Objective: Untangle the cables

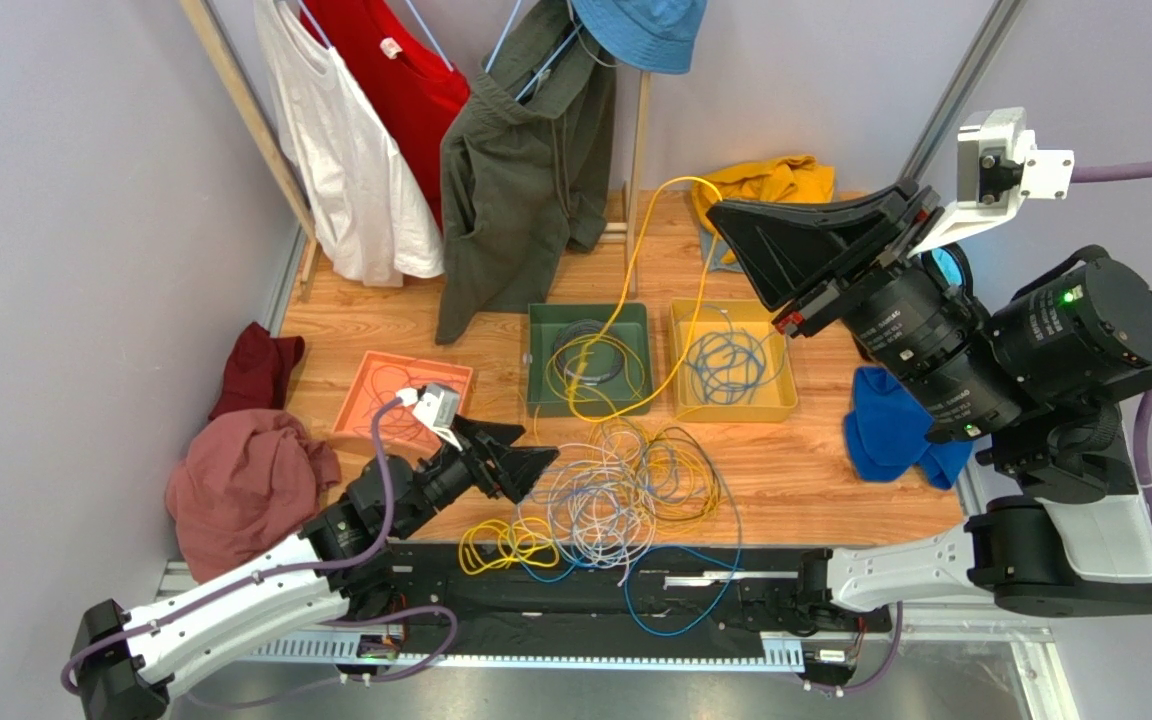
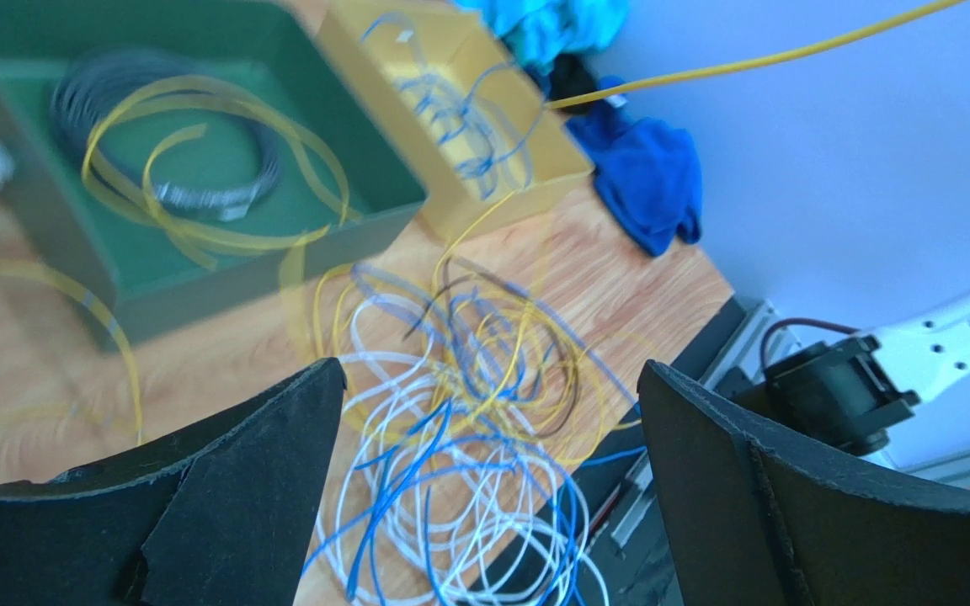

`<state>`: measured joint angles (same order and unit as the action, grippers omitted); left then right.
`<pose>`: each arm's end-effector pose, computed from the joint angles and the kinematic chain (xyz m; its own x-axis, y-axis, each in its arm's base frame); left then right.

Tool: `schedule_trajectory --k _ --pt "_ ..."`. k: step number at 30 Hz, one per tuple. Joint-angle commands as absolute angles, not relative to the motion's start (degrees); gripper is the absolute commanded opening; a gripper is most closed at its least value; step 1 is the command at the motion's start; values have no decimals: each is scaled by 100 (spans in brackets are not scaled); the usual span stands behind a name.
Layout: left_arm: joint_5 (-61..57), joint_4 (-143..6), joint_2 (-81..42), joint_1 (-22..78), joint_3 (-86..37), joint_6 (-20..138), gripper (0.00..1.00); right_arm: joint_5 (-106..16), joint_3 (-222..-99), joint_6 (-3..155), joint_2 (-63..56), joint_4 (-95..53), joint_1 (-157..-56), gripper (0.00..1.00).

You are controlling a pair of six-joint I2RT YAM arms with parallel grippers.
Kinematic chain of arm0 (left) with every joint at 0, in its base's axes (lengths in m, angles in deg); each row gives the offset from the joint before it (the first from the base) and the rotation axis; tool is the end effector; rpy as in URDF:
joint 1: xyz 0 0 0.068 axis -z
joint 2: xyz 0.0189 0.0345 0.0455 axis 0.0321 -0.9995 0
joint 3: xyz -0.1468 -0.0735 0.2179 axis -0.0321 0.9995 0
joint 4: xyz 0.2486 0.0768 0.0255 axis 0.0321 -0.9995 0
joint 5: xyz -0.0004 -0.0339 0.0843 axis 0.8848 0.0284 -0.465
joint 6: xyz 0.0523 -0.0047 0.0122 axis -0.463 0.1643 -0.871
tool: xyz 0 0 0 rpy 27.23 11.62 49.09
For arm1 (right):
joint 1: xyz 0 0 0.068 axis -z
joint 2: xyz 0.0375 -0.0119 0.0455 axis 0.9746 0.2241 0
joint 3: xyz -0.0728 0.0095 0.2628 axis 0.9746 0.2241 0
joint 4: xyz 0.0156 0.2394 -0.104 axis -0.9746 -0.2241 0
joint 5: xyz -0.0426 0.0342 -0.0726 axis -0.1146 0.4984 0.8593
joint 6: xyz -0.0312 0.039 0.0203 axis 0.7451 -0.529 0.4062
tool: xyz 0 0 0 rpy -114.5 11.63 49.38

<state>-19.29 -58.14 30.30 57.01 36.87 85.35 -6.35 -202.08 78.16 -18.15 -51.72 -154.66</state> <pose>0.0860 -0.1138 0.2185 -0.4670 -0.4024 -0.7874 0.5510 0.5641 -0.6151 0.0438 0.1140 0.6176 0.0106 0.3753 -0.9268 -0.7354 0.6309 0.2471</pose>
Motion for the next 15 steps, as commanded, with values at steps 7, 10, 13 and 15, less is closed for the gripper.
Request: schedule_trajectory --k 7,10,13,15 --pt "-1208 -3485 2566 5765 3684 7493 95 -842 -20115 7636 -1774 -5216 -15492 0" --pt "-1207 -3203 2197 5774 3606 7476 95 -807 -20098 7698 -1739 -5199 -15492 0" --pt "-1102 -2835 1802 5774 3465 7397 95 -806 -20036 7707 -1713 -5207 -15484 0" --pt "-945 -2693 1547 5791 3404 7335 95 -824 -20018 7698 -1713 -5199 -15484 0"
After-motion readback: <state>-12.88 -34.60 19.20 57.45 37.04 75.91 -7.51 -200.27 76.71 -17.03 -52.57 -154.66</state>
